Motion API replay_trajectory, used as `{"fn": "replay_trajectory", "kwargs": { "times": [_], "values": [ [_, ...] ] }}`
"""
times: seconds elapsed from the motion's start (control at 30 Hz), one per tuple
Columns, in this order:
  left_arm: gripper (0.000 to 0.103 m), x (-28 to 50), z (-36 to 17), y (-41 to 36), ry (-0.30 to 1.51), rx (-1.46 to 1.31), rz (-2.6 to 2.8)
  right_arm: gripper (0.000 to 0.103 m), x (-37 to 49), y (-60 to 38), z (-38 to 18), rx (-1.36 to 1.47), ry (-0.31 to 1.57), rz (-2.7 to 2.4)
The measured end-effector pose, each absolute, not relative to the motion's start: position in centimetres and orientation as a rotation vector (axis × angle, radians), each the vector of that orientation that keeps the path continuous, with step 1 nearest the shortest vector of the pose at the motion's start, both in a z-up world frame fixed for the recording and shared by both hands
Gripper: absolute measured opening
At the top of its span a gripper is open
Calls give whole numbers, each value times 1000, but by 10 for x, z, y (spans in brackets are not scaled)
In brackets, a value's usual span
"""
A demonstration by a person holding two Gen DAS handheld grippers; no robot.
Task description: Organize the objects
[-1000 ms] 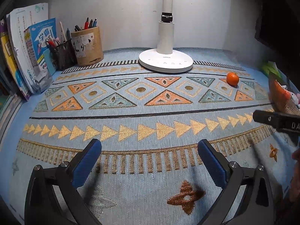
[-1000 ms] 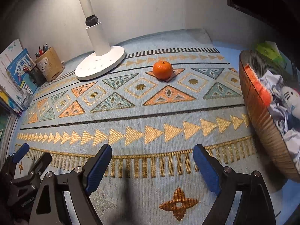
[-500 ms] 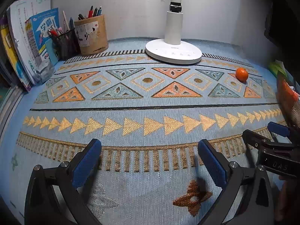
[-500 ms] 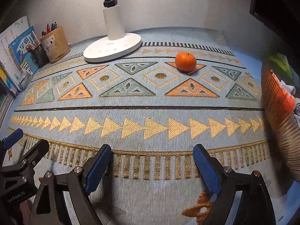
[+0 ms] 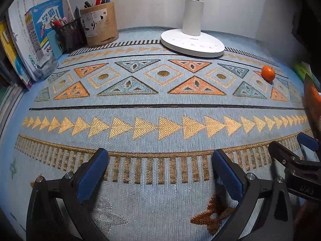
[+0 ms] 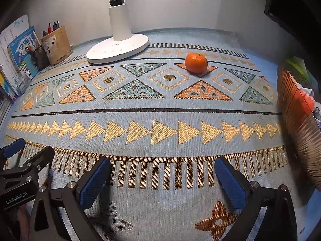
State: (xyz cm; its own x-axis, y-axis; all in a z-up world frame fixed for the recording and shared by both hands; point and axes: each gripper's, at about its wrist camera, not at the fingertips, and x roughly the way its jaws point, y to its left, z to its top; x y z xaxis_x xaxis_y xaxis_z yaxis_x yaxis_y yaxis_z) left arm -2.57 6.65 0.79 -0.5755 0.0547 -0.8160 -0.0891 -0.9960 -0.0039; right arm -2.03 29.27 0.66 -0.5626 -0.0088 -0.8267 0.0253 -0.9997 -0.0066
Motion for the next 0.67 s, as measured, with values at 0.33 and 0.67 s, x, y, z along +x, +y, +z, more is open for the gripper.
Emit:
{"fn": "replay_trajectory", "kwargs": {
  "times": [0.33, 0.67],
  "values": [
    [103, -26, 9, 66, 40, -1401, 2737, 103, -15, 294, 6, 1416, 32, -2774],
    [103, -26, 8, 65, 41, -1399, 2735, 103, -15, 294, 6, 1416, 32, -2774]
  ]
}}
